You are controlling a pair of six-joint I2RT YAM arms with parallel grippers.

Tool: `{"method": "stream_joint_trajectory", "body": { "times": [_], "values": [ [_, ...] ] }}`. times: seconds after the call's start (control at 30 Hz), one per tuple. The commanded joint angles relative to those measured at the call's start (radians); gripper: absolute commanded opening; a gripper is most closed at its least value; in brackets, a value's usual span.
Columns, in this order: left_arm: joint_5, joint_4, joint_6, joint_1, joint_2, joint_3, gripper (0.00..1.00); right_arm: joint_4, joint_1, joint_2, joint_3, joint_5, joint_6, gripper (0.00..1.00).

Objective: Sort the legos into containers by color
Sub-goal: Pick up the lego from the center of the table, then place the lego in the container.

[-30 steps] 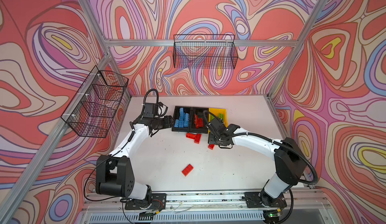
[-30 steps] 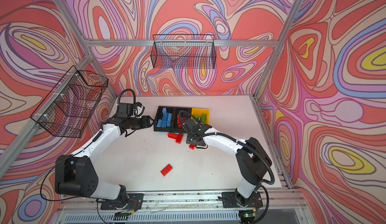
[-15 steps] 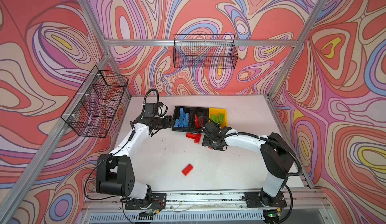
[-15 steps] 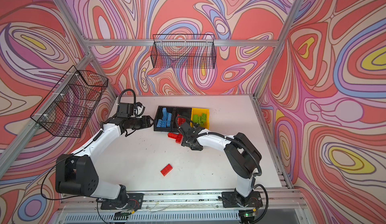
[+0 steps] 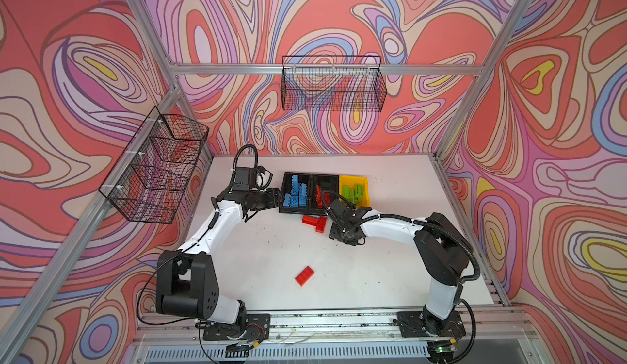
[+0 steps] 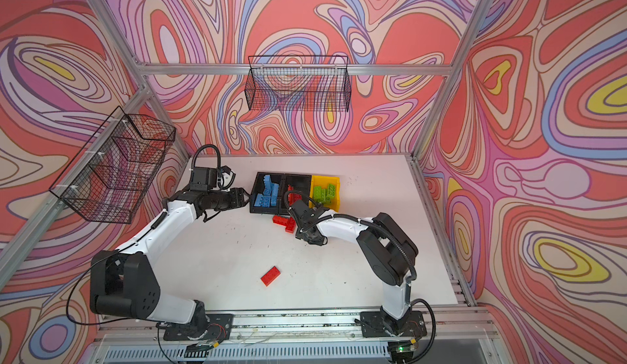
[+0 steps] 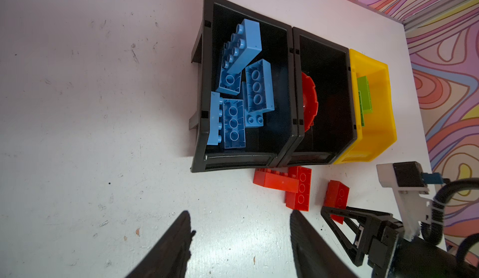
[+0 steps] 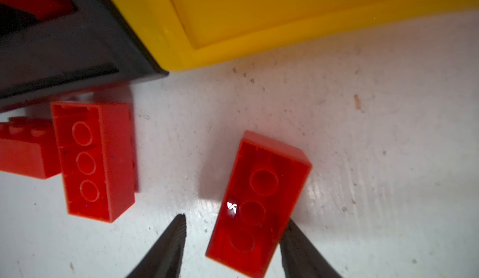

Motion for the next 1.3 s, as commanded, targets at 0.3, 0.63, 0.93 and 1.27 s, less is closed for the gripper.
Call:
{"method": "stream_joint_trajectory", "body": {
  "times": [0.3, 0.63, 0.93, 1.27],
  "values": [
    [0.006, -0.006, 0.009, 0.006, 0.007, 0.008, 0.63, -0.012, -0.004, -0.025, 0.009, 0.028, 0.001, 0.41],
    [0.004, -0.007, 0.009, 0.006, 0.004, 0.01, 0.63, -0.037, -0.004, -0.077, 0.131, 0.078, -0.165, 0.36],
    [0.022, 0.005, -0.001, 0.006, -0.005, 0.004, 0.63, -0.024, -0.046, -0.047, 0.365, 0.157, -0.402, 0.34],
    [0.023, 0.014, 0.001, 0.006, -0.037, -0.005, 0.63, -0.079, -0.135, 0.229, 0.64, 0.049, -0.554, 0.38]
  ]
}}
